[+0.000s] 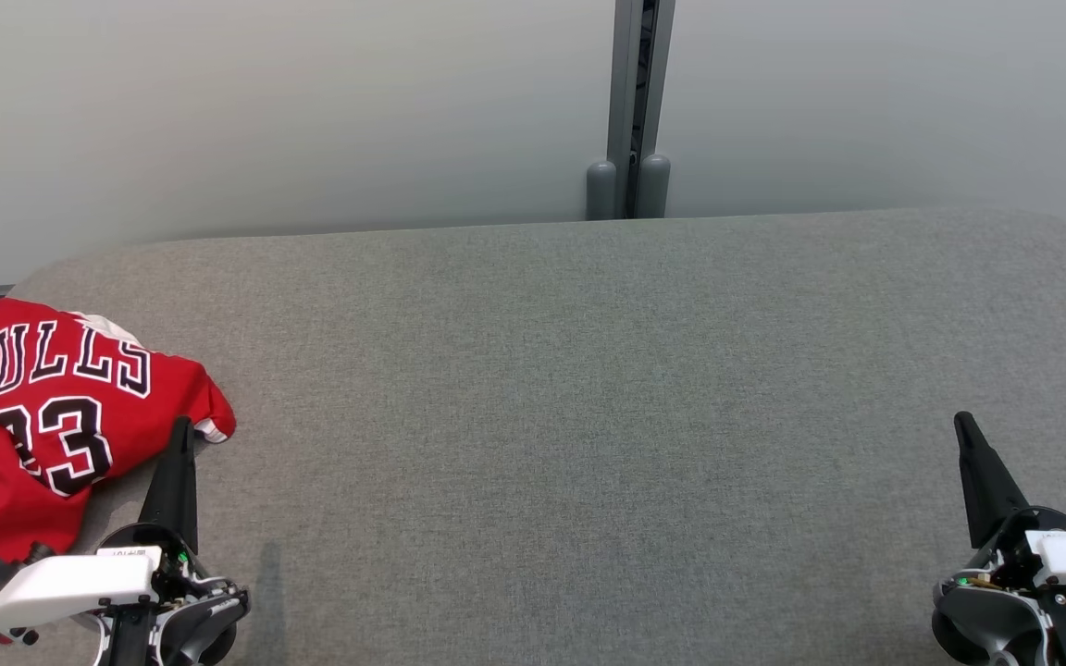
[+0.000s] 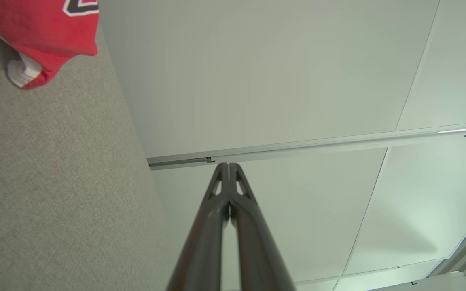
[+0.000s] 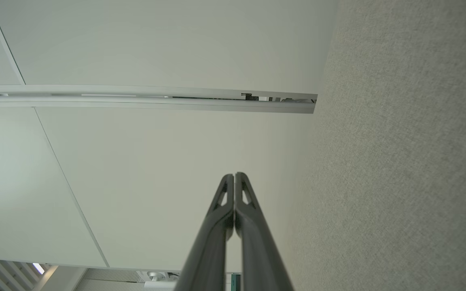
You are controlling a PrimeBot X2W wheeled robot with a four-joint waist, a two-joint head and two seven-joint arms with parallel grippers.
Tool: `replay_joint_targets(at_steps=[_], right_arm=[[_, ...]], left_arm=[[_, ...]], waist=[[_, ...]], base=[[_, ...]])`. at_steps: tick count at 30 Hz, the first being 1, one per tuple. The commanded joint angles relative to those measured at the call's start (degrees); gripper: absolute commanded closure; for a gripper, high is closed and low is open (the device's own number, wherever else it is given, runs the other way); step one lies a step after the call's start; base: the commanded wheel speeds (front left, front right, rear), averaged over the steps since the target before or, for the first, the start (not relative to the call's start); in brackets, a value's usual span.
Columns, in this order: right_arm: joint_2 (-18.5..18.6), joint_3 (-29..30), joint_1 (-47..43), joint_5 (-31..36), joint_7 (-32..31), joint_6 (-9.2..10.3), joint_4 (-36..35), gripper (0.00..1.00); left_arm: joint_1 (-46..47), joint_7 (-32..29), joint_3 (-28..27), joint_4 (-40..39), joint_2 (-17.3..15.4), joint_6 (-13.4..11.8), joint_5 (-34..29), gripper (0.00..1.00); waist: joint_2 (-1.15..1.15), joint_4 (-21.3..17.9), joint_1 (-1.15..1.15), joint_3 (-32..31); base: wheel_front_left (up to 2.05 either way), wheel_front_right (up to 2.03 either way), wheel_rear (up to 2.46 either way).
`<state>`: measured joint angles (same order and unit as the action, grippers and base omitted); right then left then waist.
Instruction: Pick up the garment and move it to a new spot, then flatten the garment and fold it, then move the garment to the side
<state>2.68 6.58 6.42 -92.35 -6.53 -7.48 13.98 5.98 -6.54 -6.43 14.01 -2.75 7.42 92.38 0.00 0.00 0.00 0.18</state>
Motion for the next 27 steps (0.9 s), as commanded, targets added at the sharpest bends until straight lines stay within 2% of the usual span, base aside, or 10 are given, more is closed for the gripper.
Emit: replay_joint_targets(at_steps=[1, 27], right_arm=[[0.5, 0.0, -0.6, -0.1, -0.2, -0.03, -0.2, 1.0], [0.5, 0.0, -0.6, -0.1, -0.2, -0.03, -0.2, 1.0]], left_arm=[[0.6, -0.1, -0.2, -0.1, -0.3, 0.2, 0.0, 1.0], [0.6, -0.1, -0.2, -0.1, -0.3, 0.2, 0.0, 1.0]], waist=[[0.0, 0.0, 0.0, 0.0], [0.0, 0.0, 0.0, 0.0]], base=[[0.0, 0.0, 0.0], [0.0, 0.0, 0.0]])
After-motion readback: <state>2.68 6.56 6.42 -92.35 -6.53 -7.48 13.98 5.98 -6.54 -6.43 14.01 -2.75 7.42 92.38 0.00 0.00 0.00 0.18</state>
